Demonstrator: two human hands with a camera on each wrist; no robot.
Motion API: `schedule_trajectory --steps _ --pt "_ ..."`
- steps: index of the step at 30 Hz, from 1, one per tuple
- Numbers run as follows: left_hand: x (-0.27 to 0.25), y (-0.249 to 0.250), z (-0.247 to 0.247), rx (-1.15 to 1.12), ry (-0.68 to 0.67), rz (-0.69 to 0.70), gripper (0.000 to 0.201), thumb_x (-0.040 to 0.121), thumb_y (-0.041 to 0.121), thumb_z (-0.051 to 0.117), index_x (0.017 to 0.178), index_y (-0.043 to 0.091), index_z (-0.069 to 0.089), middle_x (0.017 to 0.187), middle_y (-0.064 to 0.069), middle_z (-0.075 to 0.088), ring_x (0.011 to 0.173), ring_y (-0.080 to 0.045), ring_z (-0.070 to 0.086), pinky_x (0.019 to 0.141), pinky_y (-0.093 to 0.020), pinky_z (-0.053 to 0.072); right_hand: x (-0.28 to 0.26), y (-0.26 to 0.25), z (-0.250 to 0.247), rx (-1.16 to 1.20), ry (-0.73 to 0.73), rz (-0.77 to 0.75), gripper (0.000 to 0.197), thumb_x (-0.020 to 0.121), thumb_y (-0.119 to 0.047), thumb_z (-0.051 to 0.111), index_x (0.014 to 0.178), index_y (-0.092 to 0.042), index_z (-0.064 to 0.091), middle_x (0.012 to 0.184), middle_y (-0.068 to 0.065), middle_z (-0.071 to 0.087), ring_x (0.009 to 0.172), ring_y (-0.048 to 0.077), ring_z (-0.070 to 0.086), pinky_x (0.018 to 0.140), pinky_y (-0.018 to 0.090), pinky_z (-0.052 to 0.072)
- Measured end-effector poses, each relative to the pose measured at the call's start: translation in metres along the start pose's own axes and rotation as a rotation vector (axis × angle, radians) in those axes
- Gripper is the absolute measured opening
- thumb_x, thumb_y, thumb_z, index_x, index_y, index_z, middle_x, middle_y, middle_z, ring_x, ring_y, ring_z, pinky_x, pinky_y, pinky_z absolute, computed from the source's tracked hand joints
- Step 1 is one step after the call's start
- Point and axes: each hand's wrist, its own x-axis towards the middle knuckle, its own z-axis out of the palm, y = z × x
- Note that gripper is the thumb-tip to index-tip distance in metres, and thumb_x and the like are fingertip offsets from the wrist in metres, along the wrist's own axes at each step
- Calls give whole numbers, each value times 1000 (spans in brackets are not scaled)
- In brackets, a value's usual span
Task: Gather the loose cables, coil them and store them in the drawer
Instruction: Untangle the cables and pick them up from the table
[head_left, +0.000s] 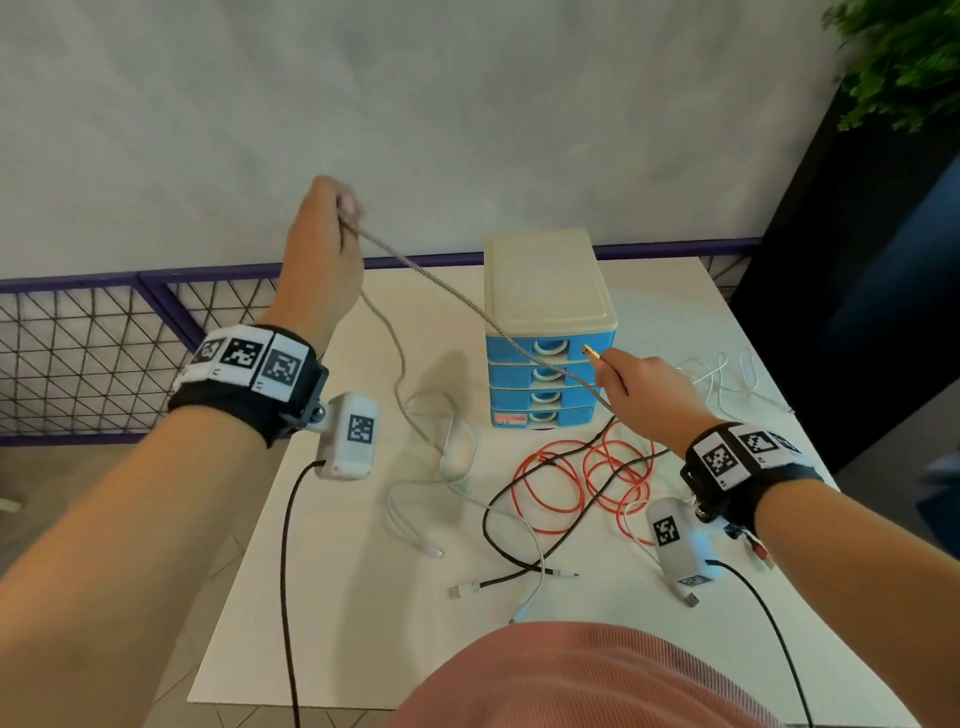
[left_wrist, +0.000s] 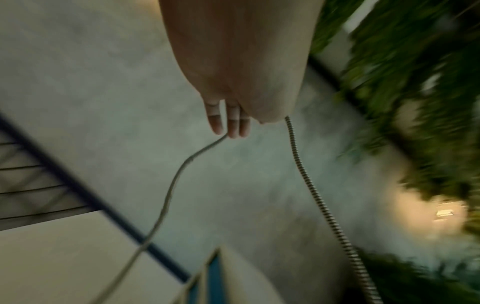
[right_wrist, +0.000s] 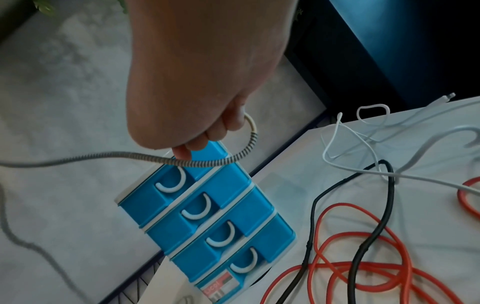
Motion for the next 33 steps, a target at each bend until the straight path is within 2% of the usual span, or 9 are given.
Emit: schedule_trajectory --steps 3,7,10,12,16,20,23,28,33 --pt "2 29 -4 -87 79 129 20 101 15 29 108 12 47 110 -3 56 103 -5 53 93 -13 41 1 -2 5 19 1 -10 34 102 -31 32 85 -10 52 57 5 53 49 27 50 45 30 34" --pt "-25 7 9 -2 -155 131 23 96 5 37 110 18 48 115 0 56 91 15 47 89 -22 46 0 -5 9 64 -15 -6 34 103 -31 33 88 -10 55 61 6 58 51 25 52 45 30 36" --pt "-63 -30 23 217 -655 -58 33 98 12 38 124 32 40 121 1 58 77 -5 57 69 -29 49 -3 -7 11 138 -34 30 32 103 -31 33 88 -16 57 65 5 61 45 16 47 44 27 32" --pt "-94 -58 31 280 -1005 -208 55 98 17 42 143 39 19 118 3 60 88 -15 62 79 -32 50 -6 -10 12 211 -55 69 32 103 -31 33 88 -20 58 61 4 58 42 13 41 44 24 32" --pt "-148 -90 44 397 -1120 -235 35 92 25 53 125 26 41 93 10 62 87 -13 59 75 -26 46 -11 -20 14 386 -87 152 33 103 -32 34 84 -22 59 58 -1 44 49 15 38 48 28 35" --pt "-194 -92 58 439 -1280 -57 28 88 26 56 115 24 52 110 6 48 99 -15 54 80 -30 46 -8 -32 15 629 -93 236 31 101 -25 36 85 -17 61 60 -3 43 51 12 38 49 23 34" --pt "-216 -99 67 511 -1328 19 36 86 22 59 122 22 50 121 1 42 111 -18 49 80 -32 47 -5 -43 9 780 -122 263 26 100 -24 40 88 -13 61 59 -4 39 40 1 35 40 14 29" --pt "-217 -93 70 404 -1254 5 8 84 22 62 91 21 58 94 8 51 93 -16 56 77 -29 41 -5 -56 -3 761 -187 182 30 102 -32 39 82 -15 53 57 -2 37 40 4 31 42 20 30" --pt "-171 -48 59 -36 -900 -226 7 90 20 59 84 20 57 76 7 66 74 -11 62 77 -30 48 -2 -64 -8 854 -243 192 35 102 -40 35 77 -17 37 60 -2 32 47 8 25 44 23 24"
